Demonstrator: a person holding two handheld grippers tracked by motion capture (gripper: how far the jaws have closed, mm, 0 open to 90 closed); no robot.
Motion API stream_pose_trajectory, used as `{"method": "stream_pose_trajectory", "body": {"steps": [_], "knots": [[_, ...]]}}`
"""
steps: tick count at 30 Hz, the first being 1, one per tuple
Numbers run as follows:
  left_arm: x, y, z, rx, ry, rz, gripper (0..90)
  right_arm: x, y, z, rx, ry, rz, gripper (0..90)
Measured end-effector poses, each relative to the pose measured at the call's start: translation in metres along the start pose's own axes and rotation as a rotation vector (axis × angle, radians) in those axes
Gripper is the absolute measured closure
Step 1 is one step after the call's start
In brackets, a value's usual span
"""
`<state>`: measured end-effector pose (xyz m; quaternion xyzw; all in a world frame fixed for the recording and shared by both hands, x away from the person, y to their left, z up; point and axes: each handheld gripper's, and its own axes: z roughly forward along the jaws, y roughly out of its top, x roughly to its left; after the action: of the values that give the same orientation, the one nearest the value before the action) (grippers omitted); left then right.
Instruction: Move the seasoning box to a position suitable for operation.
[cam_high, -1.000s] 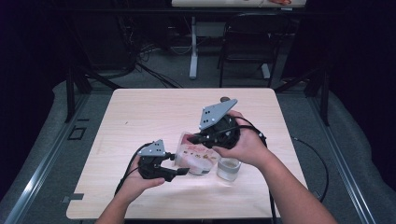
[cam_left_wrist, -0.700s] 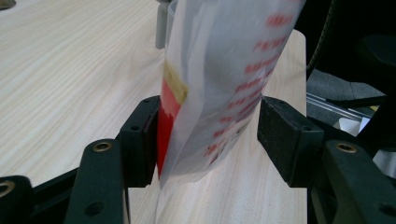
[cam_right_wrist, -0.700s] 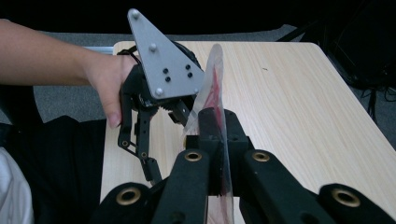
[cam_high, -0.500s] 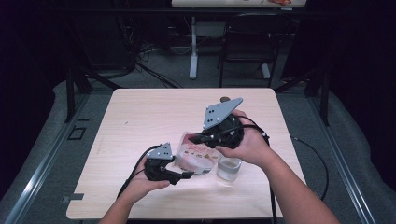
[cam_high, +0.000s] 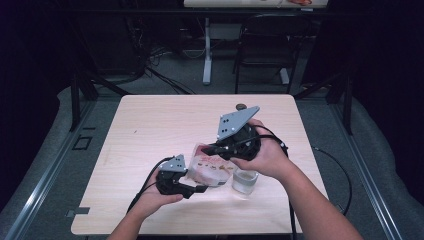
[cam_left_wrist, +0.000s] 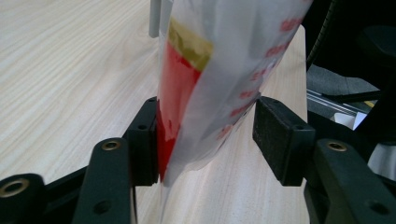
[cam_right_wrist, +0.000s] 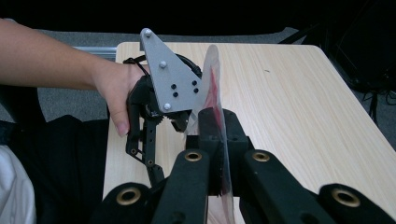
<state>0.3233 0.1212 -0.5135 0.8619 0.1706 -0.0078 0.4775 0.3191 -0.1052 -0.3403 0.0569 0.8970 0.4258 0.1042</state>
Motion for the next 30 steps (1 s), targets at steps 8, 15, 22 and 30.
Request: {"method": "stream_pose_trajectory", "body": {"steps": [8, 15, 22, 30], "knots": [[0.0011, -0.0019, -0.0008, 0.006, -0.020, -0.017, 54.7, 0.0006, -0.0008, 0.0008, 0.001, 0.005, -0.002, 90.0], [0.0029, -0.0031, -0.0028, 0.009, -0.021, -0.028, 60.2, 0.0019, -0.0009, 0.0019, 0.000, 0.008, -0.004, 90.0], [0.0026, -0.0031, -0.0032, 0.021, -0.044, -0.041, 62.3, 0.0017, -0.0016, 0.0018, 0.002, 0.008, -0.004, 90.0], [0.0030, -0.0033, -0.0061, 0.031, -0.052, -0.048, 65.0, -0.0001, -0.0044, 0.0014, -0.006, 0.012, 0.010, 89.8]]}}
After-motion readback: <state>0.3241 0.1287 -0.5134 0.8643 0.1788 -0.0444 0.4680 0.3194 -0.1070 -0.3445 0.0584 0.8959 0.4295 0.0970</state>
